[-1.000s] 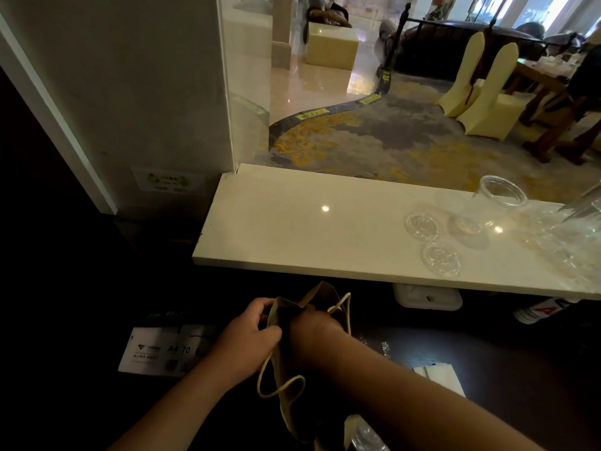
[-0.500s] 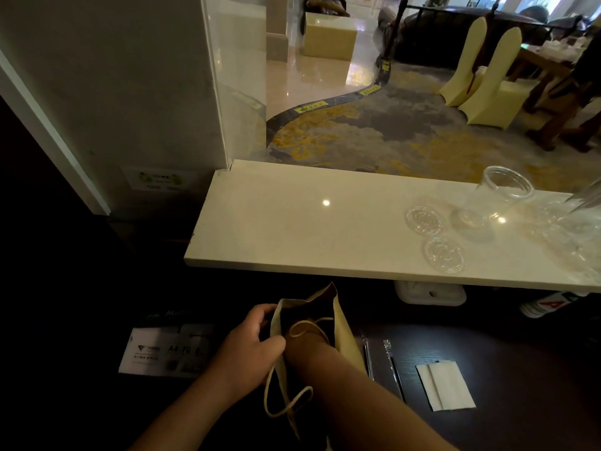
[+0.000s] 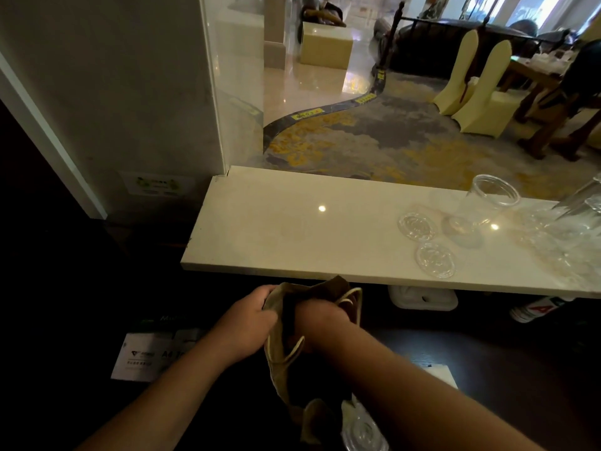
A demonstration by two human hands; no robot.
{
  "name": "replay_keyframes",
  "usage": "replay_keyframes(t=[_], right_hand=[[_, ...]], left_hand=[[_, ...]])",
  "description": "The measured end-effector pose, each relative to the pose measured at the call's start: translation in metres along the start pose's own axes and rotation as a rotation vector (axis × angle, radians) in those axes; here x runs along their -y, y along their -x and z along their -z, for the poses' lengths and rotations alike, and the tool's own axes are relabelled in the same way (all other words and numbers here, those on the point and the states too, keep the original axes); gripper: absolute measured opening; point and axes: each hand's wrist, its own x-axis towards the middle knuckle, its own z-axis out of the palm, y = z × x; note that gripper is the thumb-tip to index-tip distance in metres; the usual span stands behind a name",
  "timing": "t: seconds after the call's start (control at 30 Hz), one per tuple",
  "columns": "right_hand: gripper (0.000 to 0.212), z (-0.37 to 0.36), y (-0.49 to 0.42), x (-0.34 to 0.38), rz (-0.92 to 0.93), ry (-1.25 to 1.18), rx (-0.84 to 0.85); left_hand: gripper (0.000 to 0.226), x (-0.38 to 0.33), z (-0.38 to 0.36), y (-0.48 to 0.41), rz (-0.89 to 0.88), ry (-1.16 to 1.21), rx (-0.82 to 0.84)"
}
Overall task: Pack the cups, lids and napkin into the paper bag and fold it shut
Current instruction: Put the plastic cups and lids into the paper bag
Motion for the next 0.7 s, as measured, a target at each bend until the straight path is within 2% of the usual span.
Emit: replay_keyframes(t=[0.1, 0.2, 0.33, 0.4, 0.5, 0.6, 0.7], right_hand=[[0.030, 0.037, 0.035, -0.010, -0.038, -0.239, -0.040], [0.033, 0.054, 0.086, -0.020, 0.036, -0.351, -0.140], [0.016, 0.055, 0.144, -0.039, 0.112, -0.429, -0.249], [0.015, 0.047, 0.168, -0.047, 0.076, -0.474, -0.338], [0.023, 0.025, 0.190, -0.059, -0.035, -0.641, -0.453], [0.024, -0.016, 0.182, -0.070, -0.179, -0.588, -0.400], [0.040, -0.067, 0.157, -0.072, -0.232, -0.479, -0.230]], left_hand=[[0.043, -0.001, 0.002, -0.003, -0.002, 0.035, 0.026], [0.044, 0.001, 0.001, 0.001, -0.018, 0.035, 0.039], [0.041, 0.009, 0.000, 0.006, 0.033, 0.105, 0.068], [0.041, 0.013, 0.001, 0.007, 0.066, 0.146, 0.108], [0.040, 0.019, 0.003, 0.006, 0.089, 0.165, 0.126], [0.040, 0.026, 0.002, 0.004, 0.113, 0.225, 0.102], [0.047, 0.029, -0.001, 0.005, 0.123, 0.254, 0.115]])
